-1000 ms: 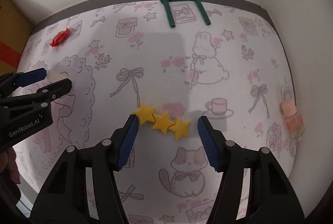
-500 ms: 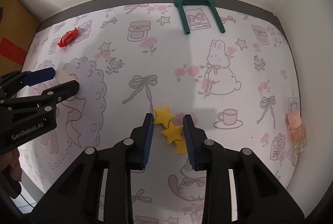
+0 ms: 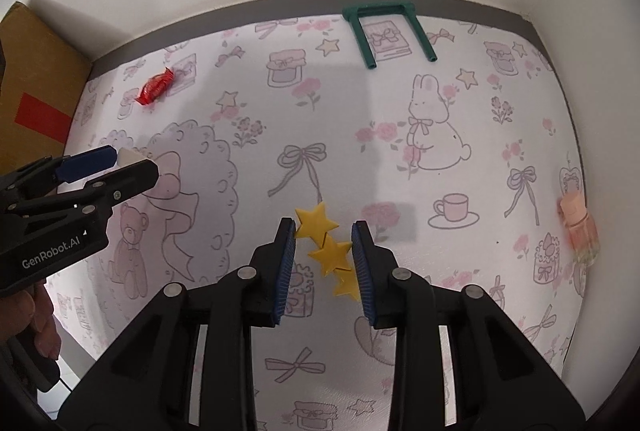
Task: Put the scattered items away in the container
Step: 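Carry the white bar and star strip with both tools over the box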
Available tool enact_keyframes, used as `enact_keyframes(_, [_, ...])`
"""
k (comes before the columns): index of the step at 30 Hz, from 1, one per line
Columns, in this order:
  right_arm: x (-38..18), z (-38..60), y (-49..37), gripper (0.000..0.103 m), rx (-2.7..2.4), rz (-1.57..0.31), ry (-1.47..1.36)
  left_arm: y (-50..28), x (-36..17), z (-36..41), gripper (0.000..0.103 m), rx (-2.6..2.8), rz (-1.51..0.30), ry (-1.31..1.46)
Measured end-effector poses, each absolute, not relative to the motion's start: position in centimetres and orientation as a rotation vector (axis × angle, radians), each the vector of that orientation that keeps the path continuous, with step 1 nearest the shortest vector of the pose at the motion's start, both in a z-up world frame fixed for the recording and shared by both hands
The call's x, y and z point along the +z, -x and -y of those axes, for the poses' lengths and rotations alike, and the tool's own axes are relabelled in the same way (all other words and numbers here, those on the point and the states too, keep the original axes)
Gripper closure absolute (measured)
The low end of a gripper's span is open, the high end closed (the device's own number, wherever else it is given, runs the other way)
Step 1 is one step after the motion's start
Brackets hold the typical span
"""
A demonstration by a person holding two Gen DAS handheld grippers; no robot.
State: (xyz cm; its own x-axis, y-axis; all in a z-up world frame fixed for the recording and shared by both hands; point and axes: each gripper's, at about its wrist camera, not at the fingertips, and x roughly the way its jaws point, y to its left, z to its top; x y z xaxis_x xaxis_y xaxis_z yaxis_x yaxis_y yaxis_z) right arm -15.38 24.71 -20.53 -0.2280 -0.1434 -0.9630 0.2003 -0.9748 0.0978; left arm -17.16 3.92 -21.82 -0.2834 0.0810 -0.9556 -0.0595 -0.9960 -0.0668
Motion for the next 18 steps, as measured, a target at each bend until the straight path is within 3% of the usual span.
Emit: enact_keyframes(18, [-16.2,-21.9,14.8,0.073,-2.329,-0.064,-1.679,14.9,-16.5,-3.7,0.042,2.495,0.069,1.703])
